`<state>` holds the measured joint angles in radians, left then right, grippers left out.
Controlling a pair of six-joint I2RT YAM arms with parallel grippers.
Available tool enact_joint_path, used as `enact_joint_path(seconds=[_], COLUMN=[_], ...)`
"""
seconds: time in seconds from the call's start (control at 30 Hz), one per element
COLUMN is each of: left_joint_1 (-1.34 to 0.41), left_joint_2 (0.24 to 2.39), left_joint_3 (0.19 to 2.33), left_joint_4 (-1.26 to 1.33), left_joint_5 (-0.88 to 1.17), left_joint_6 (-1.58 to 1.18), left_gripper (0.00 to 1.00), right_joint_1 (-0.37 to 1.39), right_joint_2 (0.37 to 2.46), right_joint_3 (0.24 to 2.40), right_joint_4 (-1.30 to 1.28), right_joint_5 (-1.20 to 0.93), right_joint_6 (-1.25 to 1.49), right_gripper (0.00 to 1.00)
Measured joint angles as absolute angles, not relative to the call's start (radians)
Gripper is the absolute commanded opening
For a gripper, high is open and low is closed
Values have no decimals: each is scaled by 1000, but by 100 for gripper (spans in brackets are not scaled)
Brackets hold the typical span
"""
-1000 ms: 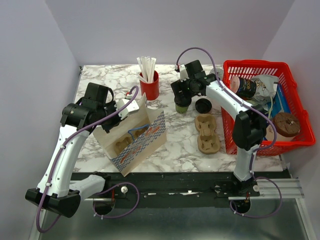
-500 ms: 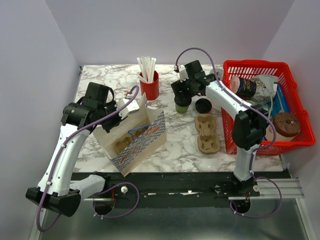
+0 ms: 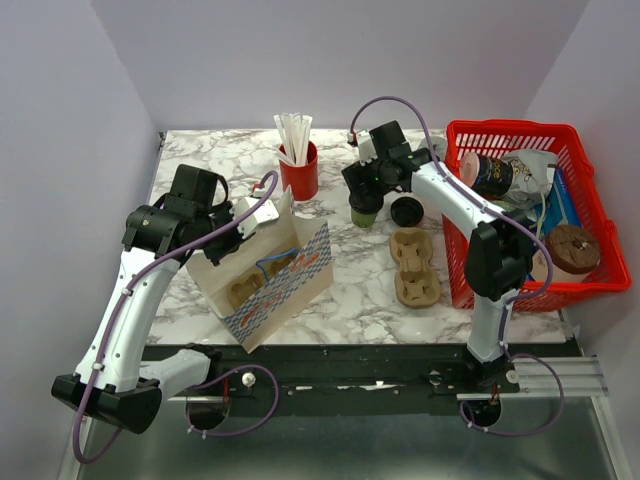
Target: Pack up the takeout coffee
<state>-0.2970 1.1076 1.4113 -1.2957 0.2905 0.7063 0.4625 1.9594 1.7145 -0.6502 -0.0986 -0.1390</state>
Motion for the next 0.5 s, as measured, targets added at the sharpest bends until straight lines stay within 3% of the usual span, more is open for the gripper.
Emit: enact_joint_path(seconds=[0.5], left_joint_1=[-297], left_joint_2=[1108], left_joint_3=[1411], left_joint_4=[-1296], left_joint_5=[291], left_joint_6=[706], left_gripper=[21], right_joint_1=[463], right_joint_2=[1952], right_joint_3=[1714], right_joint_4=[-688], right_joint_5=[-123], right_joint_6=[-193], right_gripper=[95])
